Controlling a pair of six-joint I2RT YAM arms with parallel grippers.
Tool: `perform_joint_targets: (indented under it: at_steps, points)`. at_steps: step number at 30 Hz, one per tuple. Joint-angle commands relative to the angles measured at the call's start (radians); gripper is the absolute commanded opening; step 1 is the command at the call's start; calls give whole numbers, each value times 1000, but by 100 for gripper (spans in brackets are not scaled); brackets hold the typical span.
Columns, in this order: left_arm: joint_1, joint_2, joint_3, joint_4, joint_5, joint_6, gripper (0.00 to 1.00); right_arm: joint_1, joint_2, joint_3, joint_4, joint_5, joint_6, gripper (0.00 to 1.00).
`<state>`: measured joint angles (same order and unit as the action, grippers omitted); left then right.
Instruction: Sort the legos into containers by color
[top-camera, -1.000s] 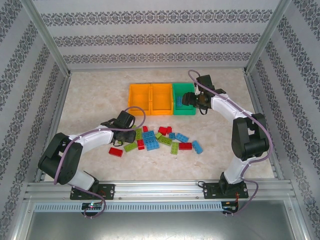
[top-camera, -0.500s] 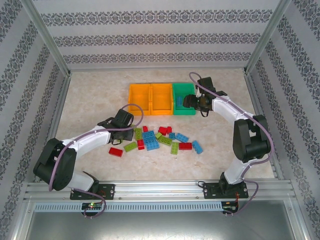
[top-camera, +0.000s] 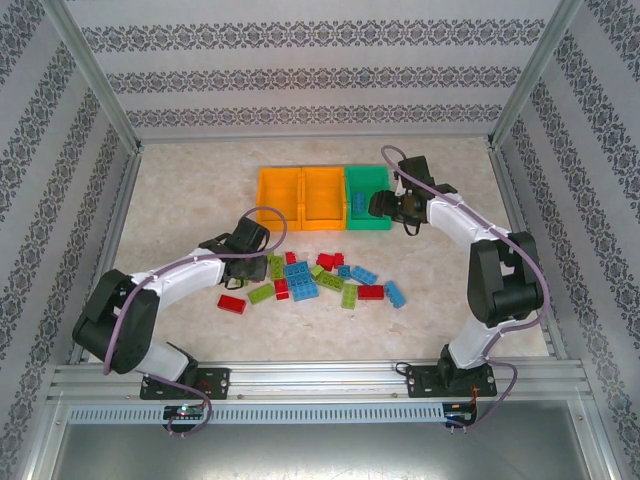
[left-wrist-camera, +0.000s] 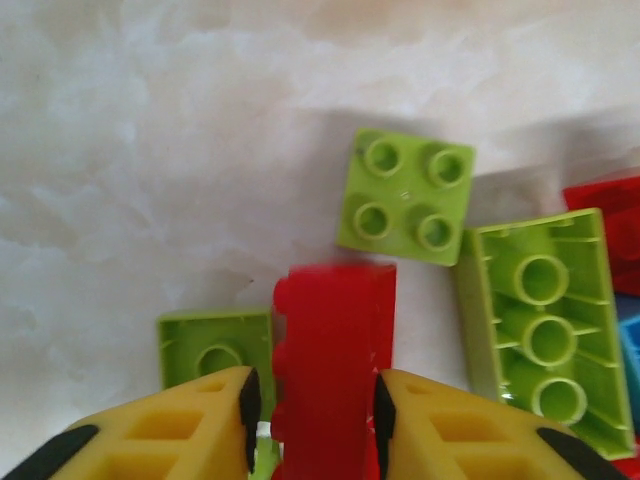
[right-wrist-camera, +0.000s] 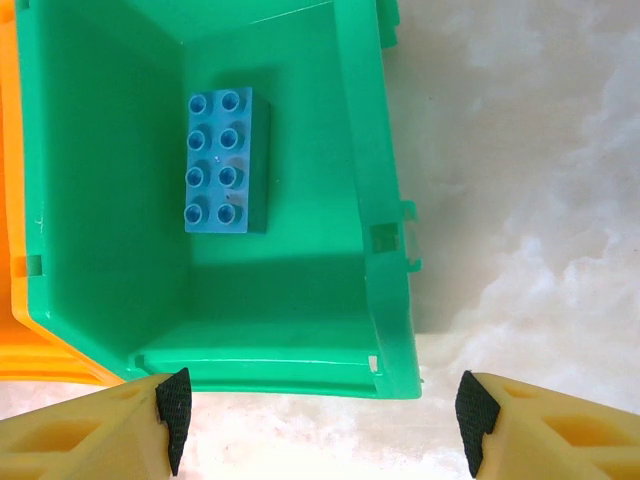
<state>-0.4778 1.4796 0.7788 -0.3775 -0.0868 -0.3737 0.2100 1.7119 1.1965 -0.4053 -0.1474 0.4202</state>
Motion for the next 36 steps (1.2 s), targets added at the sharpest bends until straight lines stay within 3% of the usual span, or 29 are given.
perform_joint_targets:
  at_steps: [1, 6, 18, 29, 36]
  points:
    - [-6, 20, 7, -47, -44, -38, 41, -12, -34, -24, 8, 3, 5, 73]
    - [-5, 2, 5, -20, -13, -47, 44, -17, -45, -38, 10, 3, 6, 73]
    - [-5, 7, 1, 17, 28, -54, 35, -22, -37, -43, 25, -11, 20, 73]
    - [-8, 62, 33, 3, 22, -52, 41, -33, -47, -52, 25, -20, 19, 73]
    - [-7, 14, 31, 1, -8, -59, 30, -39, -68, -62, 21, -21, 22, 73]
